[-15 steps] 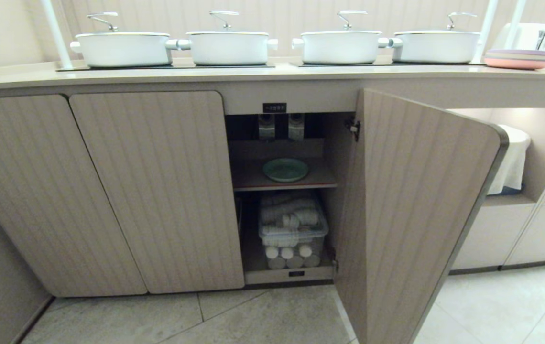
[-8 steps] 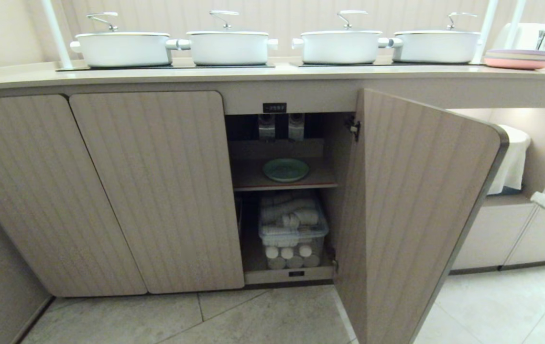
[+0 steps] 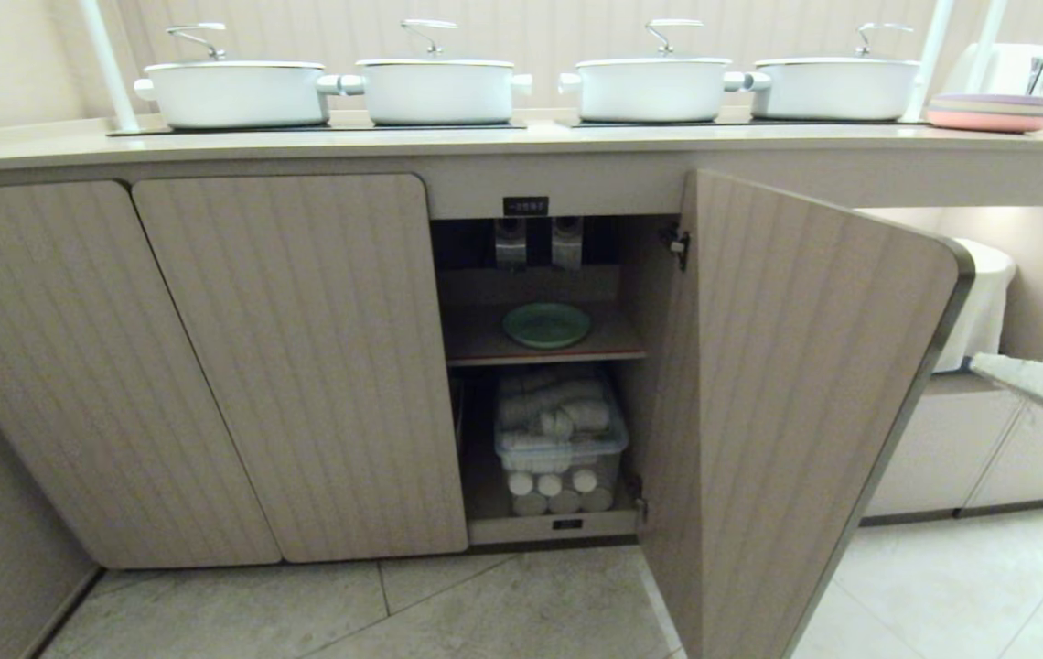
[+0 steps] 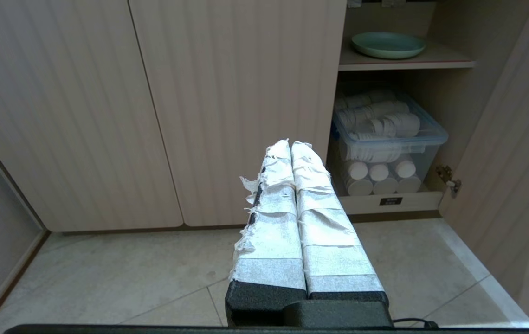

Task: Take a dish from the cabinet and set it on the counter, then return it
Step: Close the cabinet door

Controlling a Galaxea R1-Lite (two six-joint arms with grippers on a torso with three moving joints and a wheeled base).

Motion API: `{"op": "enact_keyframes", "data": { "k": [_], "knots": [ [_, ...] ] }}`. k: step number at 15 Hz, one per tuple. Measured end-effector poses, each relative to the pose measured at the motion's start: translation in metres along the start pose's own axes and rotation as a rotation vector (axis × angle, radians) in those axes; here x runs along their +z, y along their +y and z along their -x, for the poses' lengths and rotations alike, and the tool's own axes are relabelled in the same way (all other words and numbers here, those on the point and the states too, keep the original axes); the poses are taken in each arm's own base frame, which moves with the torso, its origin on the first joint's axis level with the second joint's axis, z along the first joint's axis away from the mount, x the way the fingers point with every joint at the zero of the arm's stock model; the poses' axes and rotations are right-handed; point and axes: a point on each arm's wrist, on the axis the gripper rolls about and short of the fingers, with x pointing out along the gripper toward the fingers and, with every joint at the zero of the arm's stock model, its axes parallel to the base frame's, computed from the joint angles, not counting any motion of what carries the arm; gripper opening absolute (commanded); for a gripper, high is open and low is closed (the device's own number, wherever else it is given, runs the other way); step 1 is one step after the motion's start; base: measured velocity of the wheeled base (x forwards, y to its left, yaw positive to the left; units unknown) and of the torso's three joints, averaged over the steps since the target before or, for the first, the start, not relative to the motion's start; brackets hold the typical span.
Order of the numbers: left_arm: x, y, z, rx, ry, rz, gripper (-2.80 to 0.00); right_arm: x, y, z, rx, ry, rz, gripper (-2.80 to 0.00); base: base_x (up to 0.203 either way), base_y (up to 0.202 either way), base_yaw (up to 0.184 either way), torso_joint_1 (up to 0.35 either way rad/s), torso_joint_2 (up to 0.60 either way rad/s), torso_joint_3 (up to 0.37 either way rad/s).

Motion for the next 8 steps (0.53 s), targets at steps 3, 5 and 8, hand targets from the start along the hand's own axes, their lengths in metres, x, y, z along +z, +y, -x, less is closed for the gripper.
{"op": "enact_keyframes", "data": {
  "k": [3,5,8],
  "knots": [
    [0.000,0.000,0.000,0.001,0.000,0.000,-2.80,0.001,-0.002,-0.008,0.044,0.025,-0.021,-2.80,0.000,0.000,0.000,0.000,0.00,0.000],
    [0.000,0.000,0.000,0.001,0.000,0.000,-2.80,0.006,-0.001,-0.013,0.106,0.012,-0.054,-2.80,0.000,0.000,0.000,0.000,0.00,0.000],
    [0.000,0.000,0.000,0.000,0.000,0.000,-2.80,0.011,-0.001,-0.020,0.169,-0.005,-0.040,-2.80,0.000,0.000,0.000,0.000,0.00,0.000]
  ]
}}
